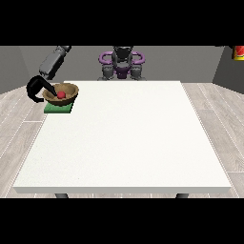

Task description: Pick the cup and pour the ball into the bowl, then pick the bowl and place it on the pad

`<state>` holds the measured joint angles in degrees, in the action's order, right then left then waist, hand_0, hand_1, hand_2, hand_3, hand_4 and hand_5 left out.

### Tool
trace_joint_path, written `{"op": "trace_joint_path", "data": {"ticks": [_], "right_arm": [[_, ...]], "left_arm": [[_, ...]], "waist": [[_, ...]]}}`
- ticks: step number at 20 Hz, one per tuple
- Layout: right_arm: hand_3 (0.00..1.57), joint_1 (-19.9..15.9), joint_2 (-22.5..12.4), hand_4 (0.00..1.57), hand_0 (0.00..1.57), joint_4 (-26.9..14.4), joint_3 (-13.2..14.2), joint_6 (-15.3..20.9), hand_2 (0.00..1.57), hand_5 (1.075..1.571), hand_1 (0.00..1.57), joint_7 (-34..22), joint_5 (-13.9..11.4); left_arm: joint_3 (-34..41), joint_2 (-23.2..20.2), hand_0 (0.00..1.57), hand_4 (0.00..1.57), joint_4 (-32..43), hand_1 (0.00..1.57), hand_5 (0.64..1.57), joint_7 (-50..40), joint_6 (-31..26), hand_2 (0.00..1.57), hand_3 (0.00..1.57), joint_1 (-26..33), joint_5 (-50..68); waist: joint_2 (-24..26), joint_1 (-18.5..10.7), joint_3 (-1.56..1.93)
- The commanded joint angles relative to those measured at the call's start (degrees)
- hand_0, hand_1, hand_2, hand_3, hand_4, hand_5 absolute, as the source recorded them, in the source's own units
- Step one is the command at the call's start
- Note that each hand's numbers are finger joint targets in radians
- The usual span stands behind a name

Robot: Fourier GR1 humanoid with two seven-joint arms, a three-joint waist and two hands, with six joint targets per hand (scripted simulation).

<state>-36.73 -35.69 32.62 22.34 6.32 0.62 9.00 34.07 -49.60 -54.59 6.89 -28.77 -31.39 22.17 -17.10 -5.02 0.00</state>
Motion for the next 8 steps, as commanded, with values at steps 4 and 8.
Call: {"op": "trace_joint_path", "data": {"ticks": [4,8], "right_arm": [[0.0,-1.8,-3.5,0.0,0.0,-3.5,-1.5,-3.7,0.0,1.407,0.0,-1.9,-1.7],[0.0,-3.7,-4.0,0.2,0.0,-0.1,-5.3,-5.8,0.0,1.375,0.0,-9.3,-3.7]], "left_arm": [[-1.3,1.4,0.0,1.19,-4.0,0.0,1.569,-1.5,-0.2,0.0,0.0,0.6,1.7],[-5.0,5.4,0.0,1.19,-2.4,0.0,1.569,-6.6,5.8,0.0,0.0,1.2,-1.6]], "waist": [[1.8,-2.3,0.05],[11.2,3.0,-0.03]]}}
